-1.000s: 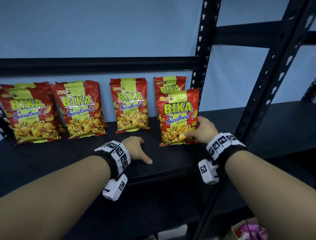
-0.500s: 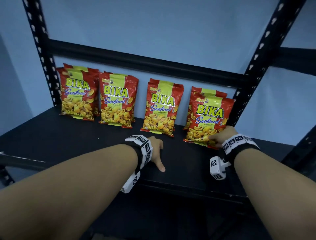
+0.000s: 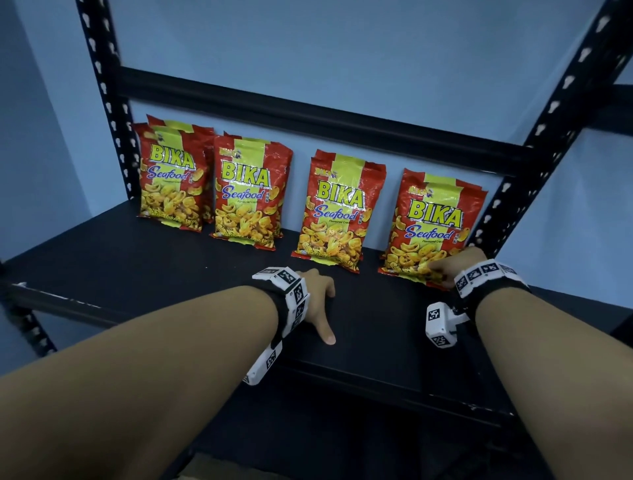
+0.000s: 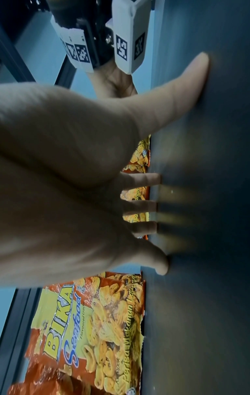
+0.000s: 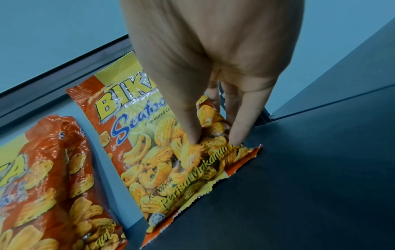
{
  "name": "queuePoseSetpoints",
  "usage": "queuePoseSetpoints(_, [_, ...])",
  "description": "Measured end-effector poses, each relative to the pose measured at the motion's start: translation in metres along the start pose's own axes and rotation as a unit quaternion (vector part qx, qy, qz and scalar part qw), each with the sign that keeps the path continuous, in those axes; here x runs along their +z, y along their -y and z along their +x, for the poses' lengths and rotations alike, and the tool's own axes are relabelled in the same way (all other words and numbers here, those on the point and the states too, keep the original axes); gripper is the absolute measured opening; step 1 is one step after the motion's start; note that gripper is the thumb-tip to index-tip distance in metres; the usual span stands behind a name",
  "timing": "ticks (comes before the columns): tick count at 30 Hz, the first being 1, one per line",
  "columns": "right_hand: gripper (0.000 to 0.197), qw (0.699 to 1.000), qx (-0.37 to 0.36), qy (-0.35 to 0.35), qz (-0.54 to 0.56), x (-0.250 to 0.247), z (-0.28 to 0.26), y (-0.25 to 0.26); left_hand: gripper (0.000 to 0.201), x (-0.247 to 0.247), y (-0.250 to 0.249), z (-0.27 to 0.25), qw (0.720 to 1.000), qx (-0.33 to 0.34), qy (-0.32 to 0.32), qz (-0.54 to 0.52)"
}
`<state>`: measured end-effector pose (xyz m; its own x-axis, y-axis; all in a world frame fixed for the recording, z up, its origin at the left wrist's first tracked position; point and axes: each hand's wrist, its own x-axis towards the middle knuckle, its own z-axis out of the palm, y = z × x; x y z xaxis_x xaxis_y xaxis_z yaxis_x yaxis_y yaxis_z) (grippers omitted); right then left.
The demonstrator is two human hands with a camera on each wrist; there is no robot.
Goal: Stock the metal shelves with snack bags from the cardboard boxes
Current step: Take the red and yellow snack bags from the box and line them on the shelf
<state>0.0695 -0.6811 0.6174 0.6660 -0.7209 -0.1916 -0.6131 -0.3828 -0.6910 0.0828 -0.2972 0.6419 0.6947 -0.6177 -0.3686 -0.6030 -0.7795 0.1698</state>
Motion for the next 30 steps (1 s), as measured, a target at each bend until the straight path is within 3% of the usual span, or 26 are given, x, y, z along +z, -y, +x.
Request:
queuePoseSetpoints(1, [0.076,1.0,0.011,-0.026,0.008,-0.001,0.0,0.001,0.107,0.0,0.0,0.0,1.0,0.001,0.001,0.003])
queuePoseSetpoints(4, [0.113,0.991,0.025,-0.133,0.013,-0.008,-0.066,0.03,0.108,0.001,0.001,0.0,1.0,0.004,-0.003,0.004])
queuePoseSetpoints(7, [0.114,0.982,0.008,-0.188,-0.011,-0.014,-0.108,0.04,0.107,0.004,0.002,0.001,1.0,0.011,-0.009,-0.001])
queuePoseSetpoints(8, [0.109,0.982,-0.008,-0.189,-0.015,-0.013,-0.121,0.043,0.106,0.005,0.002,0.0,1.0,0.015,-0.01,-0.004])
queuePoseSetpoints(11, [0.07,0.985,-0.066,-0.147,-0.055,-0.003,-0.154,0.053,0.104,0.006,0.003,-0.005,0.999,0.032,-0.011,-0.025])
queuePoseSetpoints(15, [0.048,0.991,-0.1,-0.06,-0.071,0.026,-0.206,0.062,0.098,0.004,0.015,-0.018,0.995,0.056,-0.035,-0.076])
queuePoseSetpoints(19, [0.039,0.99,-0.118,-0.042,-0.062,0.069,-0.252,0.06,0.05,0.011,0.051,-0.041,0.979,0.083,-0.122,-0.142])
queuePoseSetpoints(22, [0.026,0.986,-0.156,-0.047,-0.043,0.109,-0.291,0.063,0.016,0.021,0.086,-0.067,0.954,0.104,-0.213,-0.184])
queuePoseSetpoints(26, [0.018,0.97,-0.228,-0.08,-0.018,0.162,-0.342,0.073,0.016,0.044,0.127,-0.101,0.912,0.104,-0.333,-0.215])
queuePoseSetpoints(30, [0.018,0.933,-0.327,-0.15,0.024,0.205,-0.383,0.066,0.019,0.079,0.154,-0.136,0.888,0.151,-0.386,-0.2])
